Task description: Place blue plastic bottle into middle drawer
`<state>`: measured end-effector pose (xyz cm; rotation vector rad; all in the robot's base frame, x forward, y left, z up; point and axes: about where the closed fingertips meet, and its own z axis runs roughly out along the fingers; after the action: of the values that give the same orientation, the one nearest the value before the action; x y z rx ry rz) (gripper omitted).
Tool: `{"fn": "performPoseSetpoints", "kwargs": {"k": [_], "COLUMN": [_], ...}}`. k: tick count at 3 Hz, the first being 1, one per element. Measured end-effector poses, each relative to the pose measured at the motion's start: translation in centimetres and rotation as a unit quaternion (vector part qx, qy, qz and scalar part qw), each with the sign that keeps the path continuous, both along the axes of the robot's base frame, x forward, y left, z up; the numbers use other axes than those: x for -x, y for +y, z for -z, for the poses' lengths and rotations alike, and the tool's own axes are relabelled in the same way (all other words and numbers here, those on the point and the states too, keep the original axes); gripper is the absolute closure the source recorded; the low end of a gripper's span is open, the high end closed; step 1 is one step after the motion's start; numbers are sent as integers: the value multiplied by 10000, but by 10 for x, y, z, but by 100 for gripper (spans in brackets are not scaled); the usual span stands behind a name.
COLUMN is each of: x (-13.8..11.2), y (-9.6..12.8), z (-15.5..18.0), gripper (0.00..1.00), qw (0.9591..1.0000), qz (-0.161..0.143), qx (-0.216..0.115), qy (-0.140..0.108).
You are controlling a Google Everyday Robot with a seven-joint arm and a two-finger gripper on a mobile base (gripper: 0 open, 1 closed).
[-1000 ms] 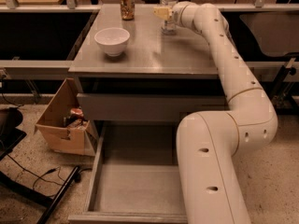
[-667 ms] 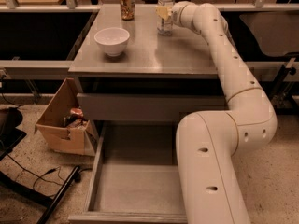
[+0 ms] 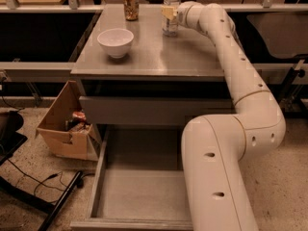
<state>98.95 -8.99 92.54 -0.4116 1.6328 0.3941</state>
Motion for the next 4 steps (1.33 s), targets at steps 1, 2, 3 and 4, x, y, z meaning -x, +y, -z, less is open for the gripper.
{"fn": "performPoseSetpoints", "kwargs": {"k": [1, 2, 3, 4], "x": [17, 70, 132, 199], "y": [-3, -32, -70, -110], "z": [-20, -61, -106, -140], "gripper": [100, 100, 100, 100], "qw": [9997, 9975, 9926, 9848], "qz": [-245, -623, -772, -841], "qx": [2, 225, 757, 1216], "qy": [-6, 261, 549, 918]}}
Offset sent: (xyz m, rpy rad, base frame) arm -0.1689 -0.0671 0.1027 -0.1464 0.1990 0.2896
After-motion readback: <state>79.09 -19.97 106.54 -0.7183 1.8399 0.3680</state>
